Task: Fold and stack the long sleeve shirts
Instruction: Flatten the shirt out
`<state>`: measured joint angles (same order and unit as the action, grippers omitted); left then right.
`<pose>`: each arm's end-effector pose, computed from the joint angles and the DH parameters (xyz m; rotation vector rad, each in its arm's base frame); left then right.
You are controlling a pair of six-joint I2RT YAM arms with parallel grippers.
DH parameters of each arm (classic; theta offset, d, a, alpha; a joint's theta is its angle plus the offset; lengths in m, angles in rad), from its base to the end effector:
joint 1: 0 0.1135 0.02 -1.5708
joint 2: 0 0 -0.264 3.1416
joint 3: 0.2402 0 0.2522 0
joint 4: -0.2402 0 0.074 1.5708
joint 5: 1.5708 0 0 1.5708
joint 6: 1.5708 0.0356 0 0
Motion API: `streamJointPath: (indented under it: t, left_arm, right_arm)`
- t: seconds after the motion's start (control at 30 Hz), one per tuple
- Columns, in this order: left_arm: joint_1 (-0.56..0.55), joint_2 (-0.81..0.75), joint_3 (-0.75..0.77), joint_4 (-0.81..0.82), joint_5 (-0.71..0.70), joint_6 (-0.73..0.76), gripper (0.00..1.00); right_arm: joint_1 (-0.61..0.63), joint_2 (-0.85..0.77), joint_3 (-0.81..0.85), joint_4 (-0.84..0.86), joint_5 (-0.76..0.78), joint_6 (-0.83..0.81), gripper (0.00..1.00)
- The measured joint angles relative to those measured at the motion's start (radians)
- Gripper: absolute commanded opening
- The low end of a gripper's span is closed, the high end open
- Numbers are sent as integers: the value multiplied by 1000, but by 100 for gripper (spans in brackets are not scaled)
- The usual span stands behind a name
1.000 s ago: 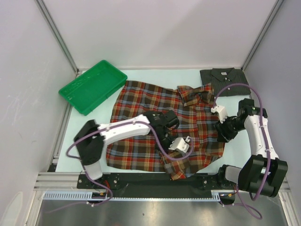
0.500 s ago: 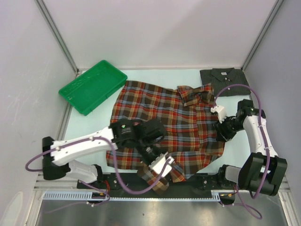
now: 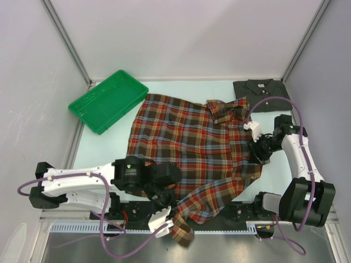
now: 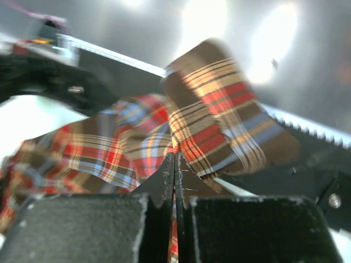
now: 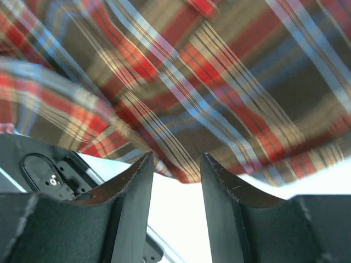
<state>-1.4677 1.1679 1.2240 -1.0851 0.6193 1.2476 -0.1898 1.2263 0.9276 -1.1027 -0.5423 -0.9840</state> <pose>0.0011 -0.2118 0.3418 2.5269 0.3163 -0.8841 0.2001 -0.0197 0.2442 -1.0871 2.4299 0.4909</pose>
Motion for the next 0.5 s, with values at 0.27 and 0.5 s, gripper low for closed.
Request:
streamJointPath:
  t: [0.27, 0.5]
  left_arm:
    - [-2, -89, -202, 78, -65, 296, 0]
    - [-3, -216, -276, 247, -71, 545, 0]
  right_arm:
    - [309, 29, -17, 145, -44, 186, 44]
    - [510, 97, -23, 262, -85, 322, 43]
